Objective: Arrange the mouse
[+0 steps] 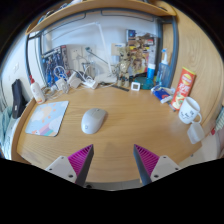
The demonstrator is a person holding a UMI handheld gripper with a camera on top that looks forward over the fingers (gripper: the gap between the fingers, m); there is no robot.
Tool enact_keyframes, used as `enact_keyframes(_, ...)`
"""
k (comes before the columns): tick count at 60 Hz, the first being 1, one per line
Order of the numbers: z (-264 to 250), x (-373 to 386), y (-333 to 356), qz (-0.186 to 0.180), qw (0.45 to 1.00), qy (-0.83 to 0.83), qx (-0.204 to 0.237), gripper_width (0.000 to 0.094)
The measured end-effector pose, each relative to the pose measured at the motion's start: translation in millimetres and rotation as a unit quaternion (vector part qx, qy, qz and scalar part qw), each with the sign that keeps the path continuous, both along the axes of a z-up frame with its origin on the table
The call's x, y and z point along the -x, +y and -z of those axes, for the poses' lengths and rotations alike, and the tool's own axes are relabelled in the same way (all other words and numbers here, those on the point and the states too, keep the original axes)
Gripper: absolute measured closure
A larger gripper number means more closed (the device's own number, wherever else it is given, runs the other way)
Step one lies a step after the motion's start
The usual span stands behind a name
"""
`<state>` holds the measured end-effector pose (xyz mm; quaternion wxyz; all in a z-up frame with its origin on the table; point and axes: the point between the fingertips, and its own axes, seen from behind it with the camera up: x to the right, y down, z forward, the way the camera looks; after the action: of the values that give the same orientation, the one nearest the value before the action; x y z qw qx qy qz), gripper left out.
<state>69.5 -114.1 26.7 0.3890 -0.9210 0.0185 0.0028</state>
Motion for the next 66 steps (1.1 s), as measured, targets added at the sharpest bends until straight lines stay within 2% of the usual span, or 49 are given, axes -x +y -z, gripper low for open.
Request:
enact_keyframes(18, 40.9, 55.6, 72.6, -0.011, 1.000, -0.021, 0.018, 0.0135)
enact_keyframes(43, 40.9, 104.0, 150.6, -0.054, 0.998, -0.029, 0.024, 0.0165)
enact_keyframes(48, 40.7, 109.3, 158.8, -0.057, 0.998, -0.034, 0.024, 0.0235)
enact_keyframes(55, 40.9, 113.8, 164.4, -0.058, 0.997, -0.040, 0.022, 0.0409)
enact_keyframes(66, 42.4, 114.4, 162.7, -0.052, 0.997, -0.043, 0.032, 0.0501)
